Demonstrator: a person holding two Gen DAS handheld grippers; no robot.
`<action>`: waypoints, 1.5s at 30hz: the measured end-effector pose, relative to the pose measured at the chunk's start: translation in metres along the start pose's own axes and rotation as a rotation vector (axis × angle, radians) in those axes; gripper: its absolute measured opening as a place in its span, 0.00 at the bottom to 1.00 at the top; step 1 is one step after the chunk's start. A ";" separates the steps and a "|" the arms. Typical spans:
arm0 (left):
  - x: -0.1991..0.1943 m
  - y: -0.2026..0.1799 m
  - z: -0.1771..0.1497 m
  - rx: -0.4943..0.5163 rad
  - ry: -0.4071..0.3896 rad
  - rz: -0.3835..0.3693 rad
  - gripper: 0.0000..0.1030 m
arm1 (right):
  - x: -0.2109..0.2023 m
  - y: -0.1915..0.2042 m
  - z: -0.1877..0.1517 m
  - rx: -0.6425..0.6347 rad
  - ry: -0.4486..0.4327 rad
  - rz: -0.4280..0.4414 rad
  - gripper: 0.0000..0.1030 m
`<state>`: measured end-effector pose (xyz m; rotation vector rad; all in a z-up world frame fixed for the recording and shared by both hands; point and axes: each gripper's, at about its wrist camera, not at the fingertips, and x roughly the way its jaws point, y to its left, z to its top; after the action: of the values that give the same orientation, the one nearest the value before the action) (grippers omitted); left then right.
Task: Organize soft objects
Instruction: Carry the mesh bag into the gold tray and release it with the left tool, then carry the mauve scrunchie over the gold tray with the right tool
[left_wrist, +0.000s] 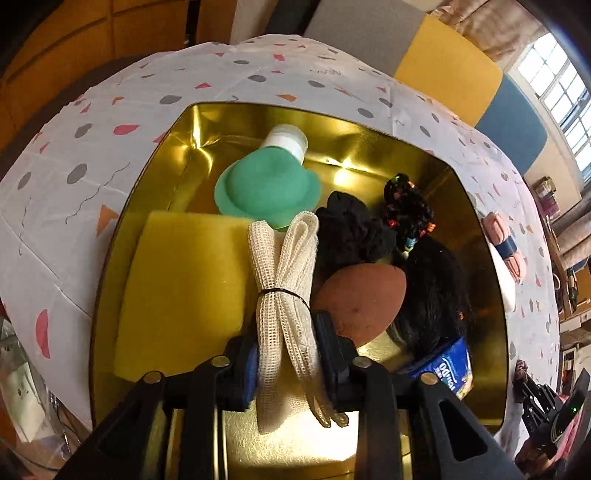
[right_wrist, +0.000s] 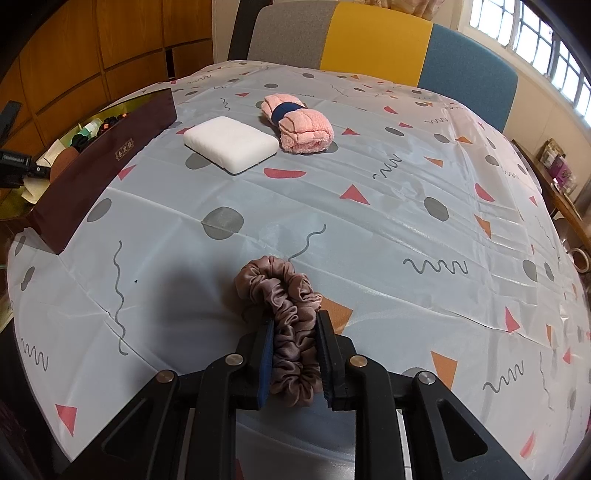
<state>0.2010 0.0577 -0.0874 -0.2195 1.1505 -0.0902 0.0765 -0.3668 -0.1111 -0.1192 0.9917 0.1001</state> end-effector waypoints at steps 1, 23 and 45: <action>-0.002 -0.003 0.000 0.009 -0.012 0.020 0.34 | 0.000 0.000 0.000 0.000 0.001 -0.001 0.22; -0.090 -0.034 -0.040 0.115 -0.315 0.127 0.65 | 0.001 0.001 0.000 -0.001 -0.001 -0.008 0.22; -0.121 -0.031 -0.079 0.136 -0.373 0.099 0.65 | 0.001 0.002 0.005 0.067 0.036 -0.034 0.21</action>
<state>0.0809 0.0395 -0.0029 -0.0543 0.7788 -0.0369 0.0814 -0.3642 -0.1097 -0.0765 1.0275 0.0335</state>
